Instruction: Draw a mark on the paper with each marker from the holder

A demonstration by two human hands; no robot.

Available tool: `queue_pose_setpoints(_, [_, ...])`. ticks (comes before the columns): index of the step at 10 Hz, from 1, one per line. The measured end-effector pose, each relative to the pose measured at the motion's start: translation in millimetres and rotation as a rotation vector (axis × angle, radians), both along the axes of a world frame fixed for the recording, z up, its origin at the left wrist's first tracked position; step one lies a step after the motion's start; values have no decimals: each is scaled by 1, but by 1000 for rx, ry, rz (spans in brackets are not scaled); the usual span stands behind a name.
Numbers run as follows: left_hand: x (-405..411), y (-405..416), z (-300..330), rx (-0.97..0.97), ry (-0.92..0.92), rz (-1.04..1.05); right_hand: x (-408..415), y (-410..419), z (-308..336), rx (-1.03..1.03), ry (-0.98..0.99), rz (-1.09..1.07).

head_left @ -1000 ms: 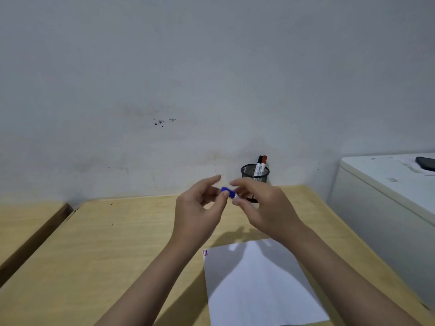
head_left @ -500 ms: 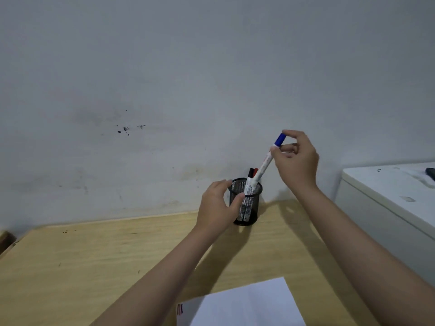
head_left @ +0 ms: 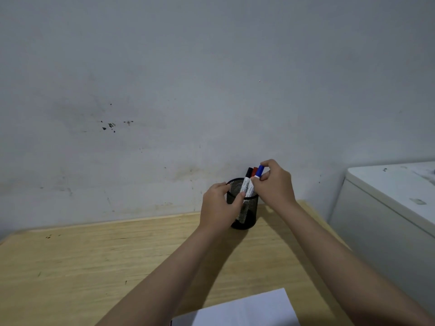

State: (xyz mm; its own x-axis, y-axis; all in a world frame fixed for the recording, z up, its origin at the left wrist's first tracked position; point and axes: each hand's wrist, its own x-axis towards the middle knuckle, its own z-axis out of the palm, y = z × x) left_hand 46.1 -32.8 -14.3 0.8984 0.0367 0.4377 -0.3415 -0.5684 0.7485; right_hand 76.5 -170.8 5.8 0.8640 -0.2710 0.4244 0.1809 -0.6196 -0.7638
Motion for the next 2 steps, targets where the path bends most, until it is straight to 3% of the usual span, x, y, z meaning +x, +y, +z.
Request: queue_pose_setpoints(2, [-17,1,11,13,21,-66,-11,-3,11,-57,36,12])
